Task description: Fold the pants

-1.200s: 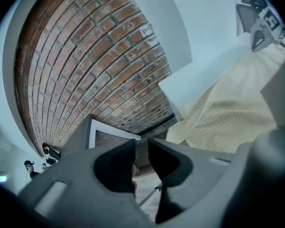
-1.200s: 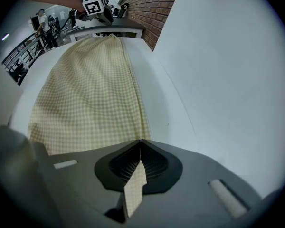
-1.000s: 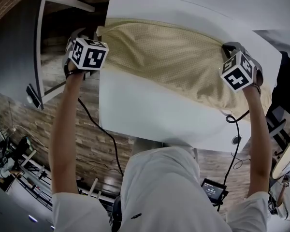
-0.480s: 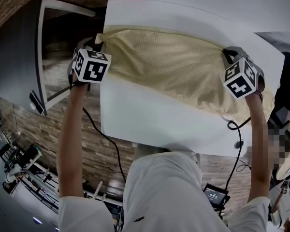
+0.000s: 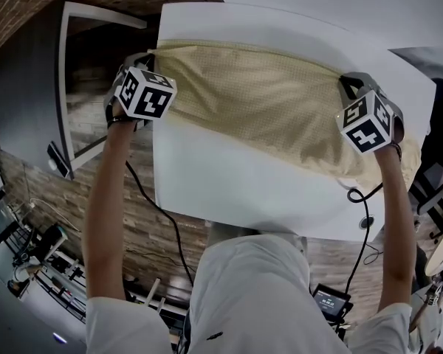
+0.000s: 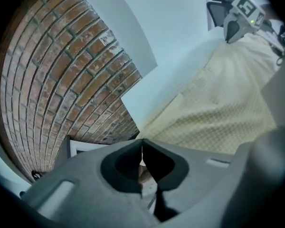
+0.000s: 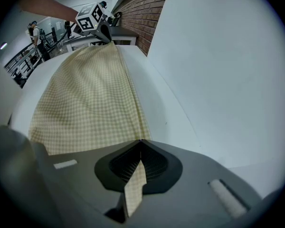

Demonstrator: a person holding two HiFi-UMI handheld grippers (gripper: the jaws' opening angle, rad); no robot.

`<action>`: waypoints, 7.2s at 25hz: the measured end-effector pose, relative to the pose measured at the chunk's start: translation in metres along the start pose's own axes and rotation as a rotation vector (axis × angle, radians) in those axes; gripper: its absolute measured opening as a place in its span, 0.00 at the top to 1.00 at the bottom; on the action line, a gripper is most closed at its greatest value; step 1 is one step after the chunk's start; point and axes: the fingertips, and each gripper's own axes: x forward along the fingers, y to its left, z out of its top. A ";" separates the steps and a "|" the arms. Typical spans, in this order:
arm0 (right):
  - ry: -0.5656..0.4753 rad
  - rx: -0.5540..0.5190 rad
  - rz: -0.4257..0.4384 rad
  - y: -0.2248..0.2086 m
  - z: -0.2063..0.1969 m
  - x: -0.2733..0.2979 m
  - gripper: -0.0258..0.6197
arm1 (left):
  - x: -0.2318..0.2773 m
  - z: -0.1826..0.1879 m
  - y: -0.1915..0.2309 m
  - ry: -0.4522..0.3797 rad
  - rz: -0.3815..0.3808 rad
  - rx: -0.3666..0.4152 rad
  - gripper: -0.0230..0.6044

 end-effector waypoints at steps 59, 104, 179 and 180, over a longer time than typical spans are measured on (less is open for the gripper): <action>-0.542 0.733 -0.495 0.200 -0.104 -0.347 0.95 | -0.376 -0.093 -0.224 -0.494 -0.084 -0.616 0.96; -0.519 0.898 -0.068 0.091 -0.341 -0.279 0.75 | -0.389 0.237 -0.539 -0.437 -0.399 -0.386 0.96; -0.378 1.225 0.067 0.050 -0.496 -0.214 0.81 | -0.273 0.293 -0.627 -0.296 -0.529 -0.255 0.81; -0.390 1.228 0.069 0.049 -0.491 -0.220 0.81 | -0.275 0.293 -0.625 -0.300 -0.531 -0.258 0.81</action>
